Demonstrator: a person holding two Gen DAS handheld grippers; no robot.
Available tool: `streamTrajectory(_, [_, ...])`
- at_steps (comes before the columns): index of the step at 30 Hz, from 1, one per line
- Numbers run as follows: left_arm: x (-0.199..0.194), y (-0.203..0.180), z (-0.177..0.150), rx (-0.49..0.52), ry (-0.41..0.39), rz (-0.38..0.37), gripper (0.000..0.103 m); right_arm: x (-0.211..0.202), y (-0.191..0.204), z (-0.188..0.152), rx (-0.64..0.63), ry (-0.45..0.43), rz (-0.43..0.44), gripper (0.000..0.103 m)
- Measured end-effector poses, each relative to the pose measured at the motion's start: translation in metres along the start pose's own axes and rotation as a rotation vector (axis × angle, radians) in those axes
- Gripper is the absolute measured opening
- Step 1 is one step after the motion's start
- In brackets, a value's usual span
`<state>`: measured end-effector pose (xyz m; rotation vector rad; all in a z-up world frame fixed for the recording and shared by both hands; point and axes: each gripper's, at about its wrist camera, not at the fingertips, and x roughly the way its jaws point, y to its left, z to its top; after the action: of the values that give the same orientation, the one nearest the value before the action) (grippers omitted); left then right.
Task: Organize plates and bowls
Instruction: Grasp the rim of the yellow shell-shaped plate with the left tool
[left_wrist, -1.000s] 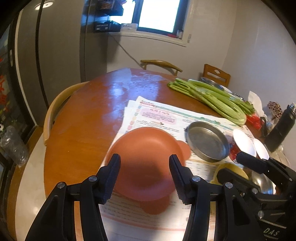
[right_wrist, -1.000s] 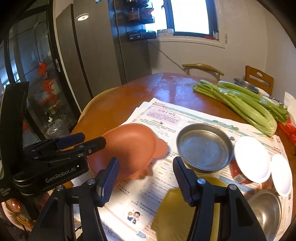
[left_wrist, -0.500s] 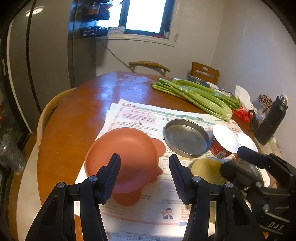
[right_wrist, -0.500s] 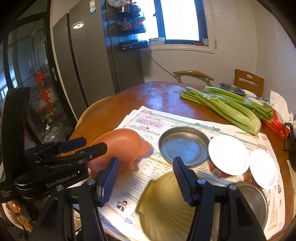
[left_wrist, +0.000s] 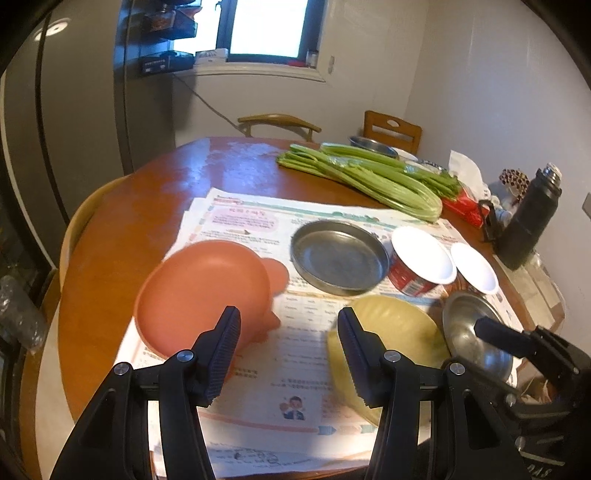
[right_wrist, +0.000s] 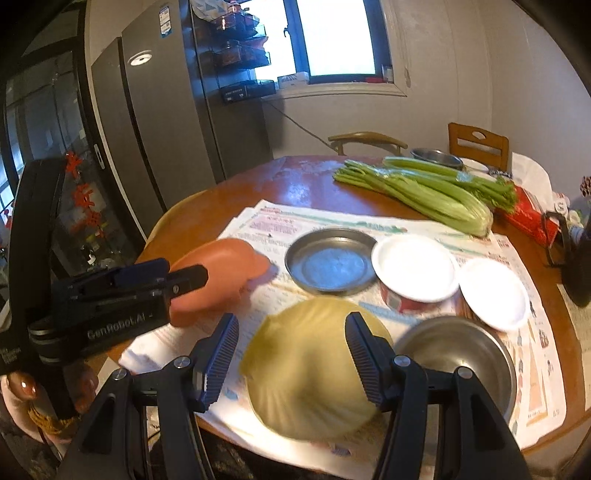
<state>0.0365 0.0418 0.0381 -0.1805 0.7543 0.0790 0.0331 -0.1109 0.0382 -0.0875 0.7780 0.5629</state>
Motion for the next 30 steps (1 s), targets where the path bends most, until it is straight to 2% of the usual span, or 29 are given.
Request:
streamTrajectory(14, [0.035,-0.032,-0.019,0.062,0.109,-0.026,0.057,0.012,-0.024,-0.055,0.087,0.137,0.002,0.06])
streamTrajectory(23, [0.051,-0.031,-0.022,0.057,0.133,-0.015,0.056,0.02,-0.035,-0.064,0.148,0.18,0.007,0.06])
streamTrajectory(30, [0.07,-0.031,-0.024,0.057,0.17,-0.026,0.057,0.032,-0.041,-0.065,0.194,0.205,-0.032,0.06])
